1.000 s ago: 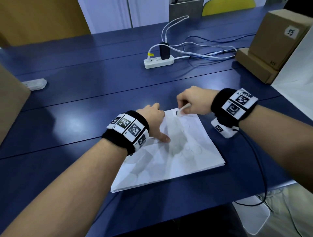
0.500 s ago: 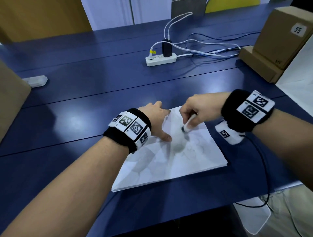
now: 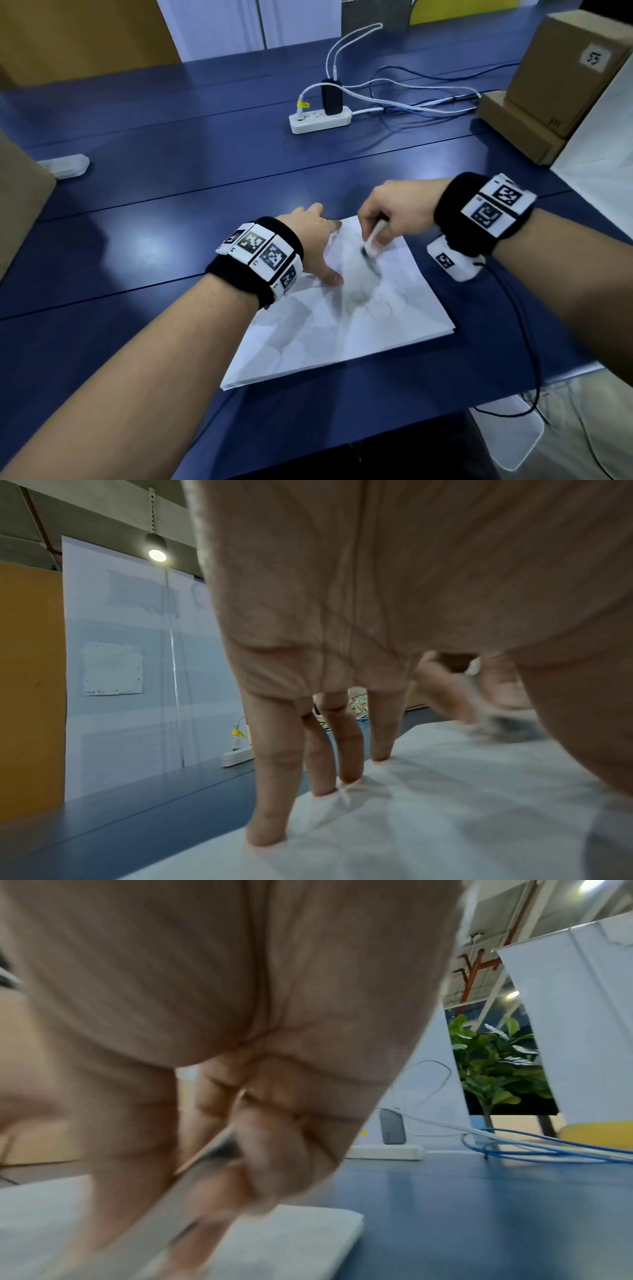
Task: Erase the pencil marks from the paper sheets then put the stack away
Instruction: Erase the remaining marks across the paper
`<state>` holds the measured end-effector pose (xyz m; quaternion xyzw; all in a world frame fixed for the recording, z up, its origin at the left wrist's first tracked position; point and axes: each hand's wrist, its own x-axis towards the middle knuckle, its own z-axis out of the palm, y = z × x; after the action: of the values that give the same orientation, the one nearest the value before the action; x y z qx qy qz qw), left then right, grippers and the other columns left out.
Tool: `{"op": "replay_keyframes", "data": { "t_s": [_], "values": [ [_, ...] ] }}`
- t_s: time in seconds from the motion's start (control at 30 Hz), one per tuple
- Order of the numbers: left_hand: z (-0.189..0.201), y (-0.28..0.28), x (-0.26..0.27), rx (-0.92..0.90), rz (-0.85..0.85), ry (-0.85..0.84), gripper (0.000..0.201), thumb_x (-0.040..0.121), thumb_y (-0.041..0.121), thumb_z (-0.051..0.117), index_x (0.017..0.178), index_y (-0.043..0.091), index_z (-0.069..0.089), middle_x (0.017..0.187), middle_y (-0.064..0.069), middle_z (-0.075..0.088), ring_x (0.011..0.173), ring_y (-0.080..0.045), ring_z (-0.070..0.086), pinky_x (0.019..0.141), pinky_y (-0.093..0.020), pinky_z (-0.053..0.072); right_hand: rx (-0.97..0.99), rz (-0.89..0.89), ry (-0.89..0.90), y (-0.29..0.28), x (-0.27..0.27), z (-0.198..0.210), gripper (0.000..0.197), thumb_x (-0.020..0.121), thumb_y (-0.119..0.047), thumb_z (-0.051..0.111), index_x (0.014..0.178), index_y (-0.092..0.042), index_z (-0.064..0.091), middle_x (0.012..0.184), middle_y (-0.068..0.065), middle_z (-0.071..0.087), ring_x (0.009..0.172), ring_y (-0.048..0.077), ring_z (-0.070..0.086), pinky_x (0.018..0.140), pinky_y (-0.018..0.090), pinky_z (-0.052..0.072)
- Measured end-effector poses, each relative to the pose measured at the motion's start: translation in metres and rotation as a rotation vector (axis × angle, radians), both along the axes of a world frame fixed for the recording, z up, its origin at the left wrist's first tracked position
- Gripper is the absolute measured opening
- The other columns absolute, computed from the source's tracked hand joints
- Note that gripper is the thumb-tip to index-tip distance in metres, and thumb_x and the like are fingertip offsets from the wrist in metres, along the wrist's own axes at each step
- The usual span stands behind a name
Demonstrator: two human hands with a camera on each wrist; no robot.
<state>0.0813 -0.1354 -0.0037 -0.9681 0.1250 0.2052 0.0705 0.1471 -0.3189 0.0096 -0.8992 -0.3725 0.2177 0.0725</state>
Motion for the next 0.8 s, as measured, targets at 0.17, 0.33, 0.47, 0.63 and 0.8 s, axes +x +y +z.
{"op": "replay_keyframes", "data": {
  "t_s": [0.17,0.33,0.47,0.63,0.8],
  "values": [
    [-0.001,0.002,-0.001,-0.018,-0.001,-0.014,0.104,0.064,0.072,0.073,0.149,0.032,0.031,0.125,-0.003,0.04,0.116,-0.026,0.044,0.073,-0.037,0.043,0.087,-0.081,-0.096,0.0,0.003,-0.002,0.012,0.082,-0.029,0.076,0.085,-0.02,0.068,0.078,-0.008,0.066,0.084,0.021,0.063,0.073,0.033,0.05],
    [-0.002,0.004,-0.002,-0.043,0.027,-0.028,0.097,0.059,0.073,0.075,0.136,0.02,0.048,0.121,-0.002,0.044,0.114,-0.025,0.047,0.083,-0.042,0.051,-0.056,0.049,0.081,-0.004,-0.013,0.005,0.014,0.077,-0.031,0.082,0.078,-0.029,0.068,0.077,-0.005,0.072,0.075,0.017,0.065,0.071,0.032,0.05],
    [-0.001,0.005,-0.003,-0.037,0.039,-0.042,0.094,0.059,0.075,0.074,0.129,0.018,0.053,0.116,-0.001,0.045,0.108,-0.023,0.048,0.08,-0.041,0.051,0.062,-0.109,-0.125,0.009,0.009,0.003,0.014,0.08,-0.031,0.077,0.086,-0.021,0.069,0.086,-0.005,0.071,0.088,0.02,0.063,0.078,0.035,0.053],
    [-0.003,0.006,-0.003,-0.046,0.033,-0.048,0.093,0.059,0.074,0.075,0.13,0.018,0.053,0.117,0.0,0.045,0.11,-0.023,0.048,0.075,-0.038,0.049,-0.027,-0.028,0.003,0.002,-0.004,0.004,0.019,0.076,-0.034,0.082,0.075,-0.025,0.066,0.072,-0.004,0.068,0.075,0.022,0.064,0.069,0.034,0.05],
    [-0.004,0.006,-0.002,-0.037,0.03,-0.047,0.094,0.058,0.075,0.074,0.129,0.018,0.053,0.116,-0.001,0.044,0.109,-0.024,0.049,0.077,-0.039,0.05,0.0,-0.037,-0.034,0.005,0.0,0.003,0.015,0.077,-0.032,0.081,0.085,-0.025,0.072,0.082,-0.007,0.071,0.081,0.017,0.065,0.072,0.031,0.05]
  ]
}}
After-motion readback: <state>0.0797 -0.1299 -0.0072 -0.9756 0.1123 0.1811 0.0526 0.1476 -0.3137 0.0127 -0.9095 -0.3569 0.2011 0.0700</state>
